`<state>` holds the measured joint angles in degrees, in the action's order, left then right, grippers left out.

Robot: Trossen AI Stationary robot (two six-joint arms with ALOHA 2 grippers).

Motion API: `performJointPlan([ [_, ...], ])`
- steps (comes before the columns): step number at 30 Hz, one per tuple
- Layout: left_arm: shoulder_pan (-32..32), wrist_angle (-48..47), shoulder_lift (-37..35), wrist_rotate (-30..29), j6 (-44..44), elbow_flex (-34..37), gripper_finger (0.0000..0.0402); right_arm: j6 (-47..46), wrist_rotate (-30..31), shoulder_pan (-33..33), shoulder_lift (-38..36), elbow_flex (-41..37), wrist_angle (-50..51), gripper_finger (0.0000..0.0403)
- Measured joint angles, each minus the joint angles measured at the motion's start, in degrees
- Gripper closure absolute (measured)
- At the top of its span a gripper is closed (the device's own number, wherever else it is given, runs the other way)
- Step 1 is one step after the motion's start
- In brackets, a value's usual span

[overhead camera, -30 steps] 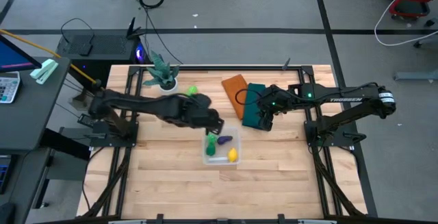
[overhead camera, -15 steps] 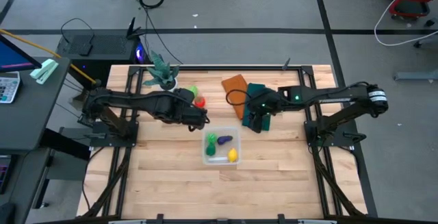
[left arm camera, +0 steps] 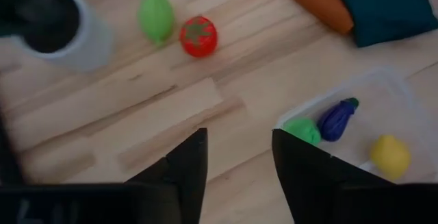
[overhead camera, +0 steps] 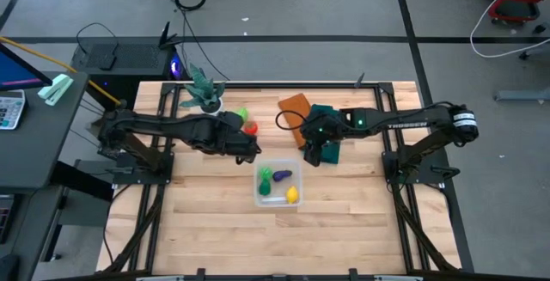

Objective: Pick and placing Produce into tupperware
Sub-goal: Put the red tomato into the transparent container

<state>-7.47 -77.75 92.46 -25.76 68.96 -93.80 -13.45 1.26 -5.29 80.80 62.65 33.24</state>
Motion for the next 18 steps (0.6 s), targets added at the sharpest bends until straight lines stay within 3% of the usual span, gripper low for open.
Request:
performJointPlan([
  [6,5.47,15.71,-2.00,4.29,-5.79,11.96,0.0261,0.00,-1.44,-0.73,-0.97,0.04,0.15,0.0225],
  [10,11.13,18.69,-1.66,7.06,-12.50,14.83,0.0265,-0.04,-1.89,-0.71,-0.97,0.04,0.07,0.0225],
  [18,22.30,27.32,-0.43,14.78,-26.43,16.34,0.0214,-1.52,-1.97,-0.66,-0.99,0.04,-0.01,0.0225],
])
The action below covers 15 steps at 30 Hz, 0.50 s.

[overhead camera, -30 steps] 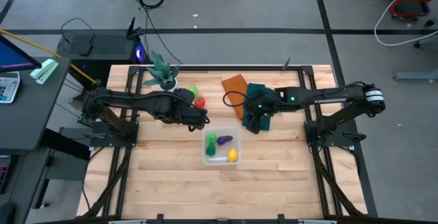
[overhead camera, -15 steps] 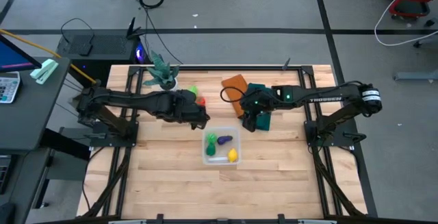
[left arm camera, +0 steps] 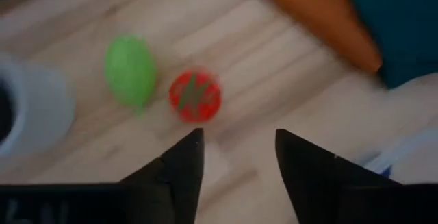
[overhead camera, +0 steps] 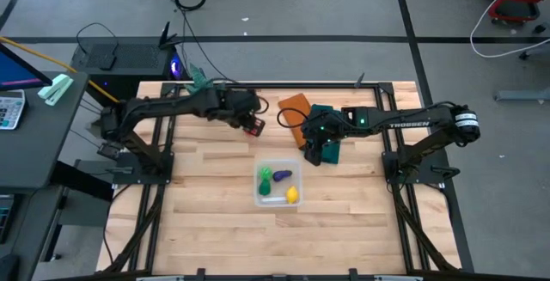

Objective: Pick and placing Produce into tupperware
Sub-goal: Put the red tomato into the transparent container

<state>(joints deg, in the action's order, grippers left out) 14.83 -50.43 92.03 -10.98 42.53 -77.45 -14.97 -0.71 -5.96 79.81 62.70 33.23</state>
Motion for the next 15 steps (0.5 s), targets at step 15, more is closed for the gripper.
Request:
performJointPlan([
  [15,5.15,2.13,8.79,7.85,-14.55,-0.02,0.0123,-2.43,-0.11,0.09,-0.04,0.02,-0.37,0.0225],
])
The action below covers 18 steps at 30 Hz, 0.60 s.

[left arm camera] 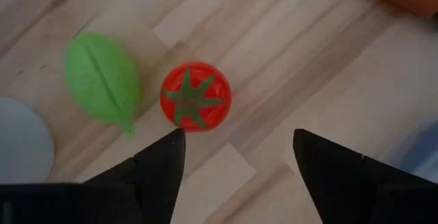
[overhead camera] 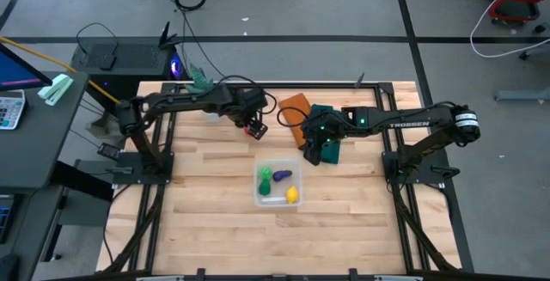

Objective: Pick and placing Produce into tupperware
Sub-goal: Put the red tomato into the transparent container

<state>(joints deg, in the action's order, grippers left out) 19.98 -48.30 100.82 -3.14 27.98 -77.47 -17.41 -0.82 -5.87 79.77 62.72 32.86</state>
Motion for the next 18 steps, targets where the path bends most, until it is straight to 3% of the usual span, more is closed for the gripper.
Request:
performJointPlan([
  [18,0.09,1.89,6.16,-1.18,-7.96,-0.07,0.0122,-0.90,0.00,0.00,0.00,0.00,-0.13,0.0225],
])
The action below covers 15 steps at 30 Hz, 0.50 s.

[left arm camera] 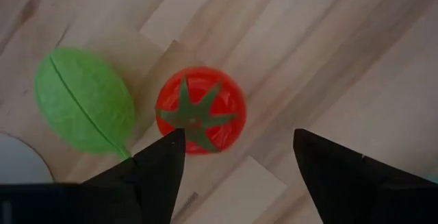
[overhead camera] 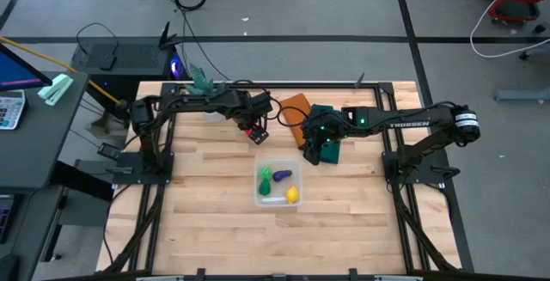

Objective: Pick and placing Produce into tupperware
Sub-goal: Put the red tomato into the transparent container

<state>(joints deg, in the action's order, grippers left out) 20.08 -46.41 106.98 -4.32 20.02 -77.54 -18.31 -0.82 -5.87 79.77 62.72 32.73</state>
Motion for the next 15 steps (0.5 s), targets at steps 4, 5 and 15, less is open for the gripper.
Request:
performJointPlan([
  [4,0.00,1.47,0.00,-1.82,-1.56,0.00,0.0122,-0.15,0.00,-0.02,0.00,0.00,0.00,0.0225],
  [5,0.00,1.62,0.00,-2.75,-1.81,0.00,0.0122,-0.14,0.00,-0.02,0.00,0.00,0.00,0.0225],
  [15,0.39,2.43,0.00,-1.58,-5.07,0.00,0.0122,0.26,-1.32,-0.02,0.00,0.00,-0.02,0.0225],
])
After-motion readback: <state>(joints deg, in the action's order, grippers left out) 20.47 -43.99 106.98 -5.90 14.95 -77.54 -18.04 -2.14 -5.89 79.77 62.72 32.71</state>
